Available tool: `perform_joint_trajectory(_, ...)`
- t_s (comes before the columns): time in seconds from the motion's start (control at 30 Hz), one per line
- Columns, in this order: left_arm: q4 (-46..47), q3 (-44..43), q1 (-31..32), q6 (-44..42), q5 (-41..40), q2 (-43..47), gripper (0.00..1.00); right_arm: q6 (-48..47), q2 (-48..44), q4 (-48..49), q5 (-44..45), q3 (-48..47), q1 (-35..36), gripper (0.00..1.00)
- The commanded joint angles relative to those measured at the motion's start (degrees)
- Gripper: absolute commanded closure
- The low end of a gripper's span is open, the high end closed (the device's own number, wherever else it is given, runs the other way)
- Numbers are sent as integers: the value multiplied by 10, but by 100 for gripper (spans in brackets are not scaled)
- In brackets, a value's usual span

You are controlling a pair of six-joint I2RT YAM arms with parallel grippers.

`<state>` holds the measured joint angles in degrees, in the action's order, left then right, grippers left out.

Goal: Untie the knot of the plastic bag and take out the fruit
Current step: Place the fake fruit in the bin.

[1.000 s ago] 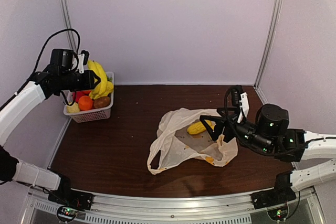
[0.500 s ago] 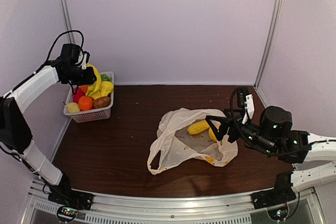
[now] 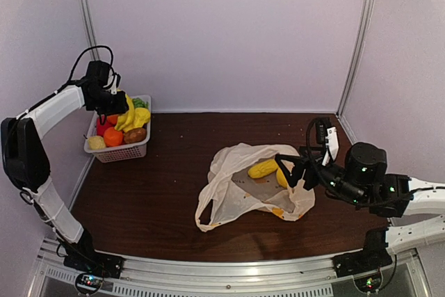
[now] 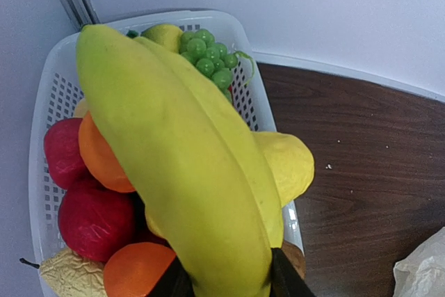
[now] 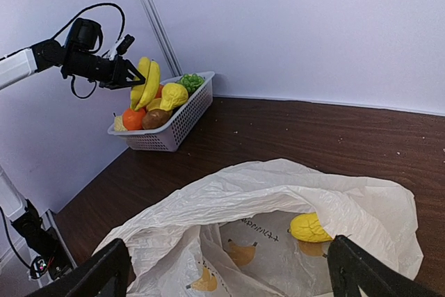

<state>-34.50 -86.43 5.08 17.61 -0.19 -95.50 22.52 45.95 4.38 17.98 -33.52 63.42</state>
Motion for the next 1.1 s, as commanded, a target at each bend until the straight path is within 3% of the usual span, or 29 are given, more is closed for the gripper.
perform_joint_trajectory(0.0, 17, -19, -8, 10, -5, -13, 92, 5, -6, -14, 13, 9, -4, 0)
perform_joint_trajectory(0.77, 37, -14, -39, 29, -6, -47, 79, 6, 14, -10, 9, 6, -14, 0)
perform_joint_trajectory(1.07, 40, -12, -40, 30, -3, -50, 64, 7, 21, -6, 5, 6, -16, 0)
